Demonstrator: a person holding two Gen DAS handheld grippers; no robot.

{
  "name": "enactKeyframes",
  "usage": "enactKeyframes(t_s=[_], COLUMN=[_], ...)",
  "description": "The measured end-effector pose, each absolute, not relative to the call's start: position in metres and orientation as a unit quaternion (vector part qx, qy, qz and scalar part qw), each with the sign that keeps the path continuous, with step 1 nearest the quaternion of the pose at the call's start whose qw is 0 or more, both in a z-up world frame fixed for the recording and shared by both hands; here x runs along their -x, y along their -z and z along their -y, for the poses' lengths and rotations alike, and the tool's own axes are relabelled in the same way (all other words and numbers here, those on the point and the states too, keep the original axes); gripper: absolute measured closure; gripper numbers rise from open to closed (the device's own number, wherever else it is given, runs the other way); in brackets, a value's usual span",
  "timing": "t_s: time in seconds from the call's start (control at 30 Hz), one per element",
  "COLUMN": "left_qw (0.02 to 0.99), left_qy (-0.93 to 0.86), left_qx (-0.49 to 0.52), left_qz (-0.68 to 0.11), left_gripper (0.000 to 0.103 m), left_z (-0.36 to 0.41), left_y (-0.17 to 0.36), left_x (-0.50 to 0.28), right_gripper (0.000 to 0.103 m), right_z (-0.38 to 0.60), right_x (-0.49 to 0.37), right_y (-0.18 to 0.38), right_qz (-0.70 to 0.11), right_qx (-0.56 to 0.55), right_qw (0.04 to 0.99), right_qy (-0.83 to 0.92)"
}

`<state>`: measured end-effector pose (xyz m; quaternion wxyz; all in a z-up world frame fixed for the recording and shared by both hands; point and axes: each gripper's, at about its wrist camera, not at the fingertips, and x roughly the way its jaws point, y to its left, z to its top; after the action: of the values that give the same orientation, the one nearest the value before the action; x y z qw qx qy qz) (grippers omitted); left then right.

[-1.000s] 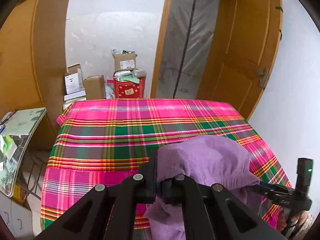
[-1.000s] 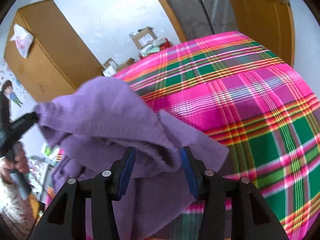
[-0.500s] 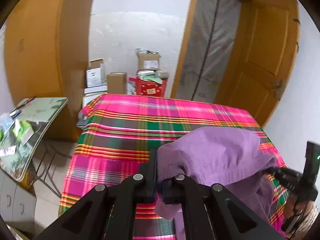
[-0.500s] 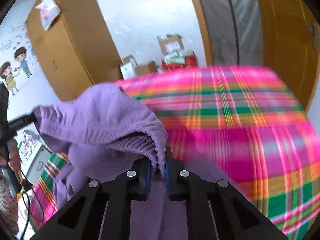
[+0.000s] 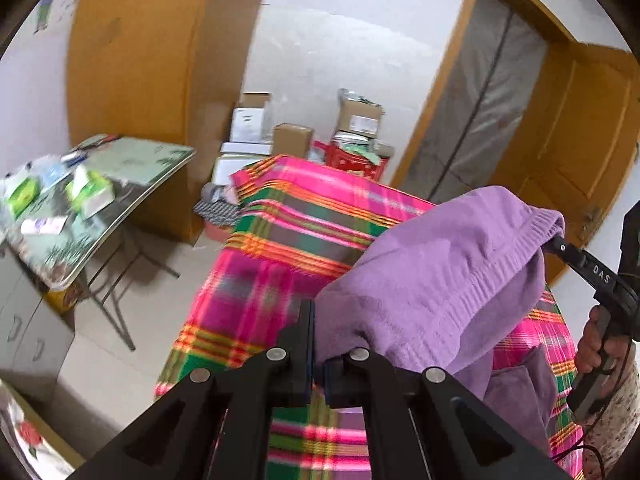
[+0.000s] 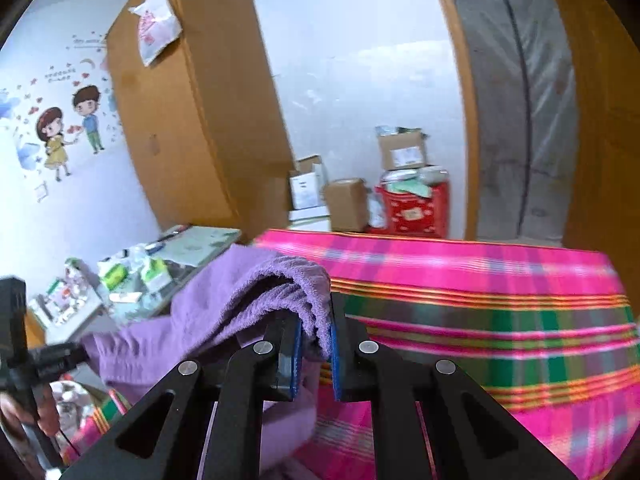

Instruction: Fold clothes

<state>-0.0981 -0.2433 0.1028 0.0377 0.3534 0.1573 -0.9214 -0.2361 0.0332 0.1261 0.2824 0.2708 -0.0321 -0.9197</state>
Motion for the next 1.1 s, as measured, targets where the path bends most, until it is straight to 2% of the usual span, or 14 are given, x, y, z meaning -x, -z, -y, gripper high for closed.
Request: enactKeyframes(t_s=[0.27,0.33,0.4,0.6,0.67,0.9,1.1], left_qw=[0.091,0.095,0.095,0.096,0.097,0.106,0.042], left_qy=[0.902,0.894,0.891,0.889,0.890,0.917,0.923], left_qx=[-0.368,-0.382,-0.389,-0.391,-0.393,-0.351,-0.368], left_qz=[-0.207,-0.213,-0.216,-0.218,-0.210,-0.159,-0.106], left_gripper=[0.100,0.100,0.100,0.093,0.090,0.089,0.082], left_z=[0.276,0.278,0.279,0.275,0.270,0.250,0.213], left_y=[-0.081,-0.071,-0.066,-0.068,-0.073,-0.108,-0.118], left_x=[0.058,0.054,0.052,0.037,0.033,0.007,0.024], right_gripper=[0.086,0.079,0.075,0.074,0.073,0.073,0.073], right_z=[0.033,0.043,0.042,0.001,-0.020,-0.069,-0.093], right_x=[0.254,0.252,0.245,0.230,0.219,0.162,0.115], right_y=[-0.106,-0.098,-0.089,-0.082,-0.081,-0.066,-0.048], right_qz=[-0.012,-0.027,-0.040,-0.043,-0.038,-0.047,-0.060], right_qx=[-0.333,-0.348,-0.356,-0.368,-0.370,-0.383,-0.397], right_qw=[0.339,0.343,0.338,0.317,0.307,0.309,0.321], right_qy=[0.880,0.872,0.870,0.873,0.876,0.870,0.858])
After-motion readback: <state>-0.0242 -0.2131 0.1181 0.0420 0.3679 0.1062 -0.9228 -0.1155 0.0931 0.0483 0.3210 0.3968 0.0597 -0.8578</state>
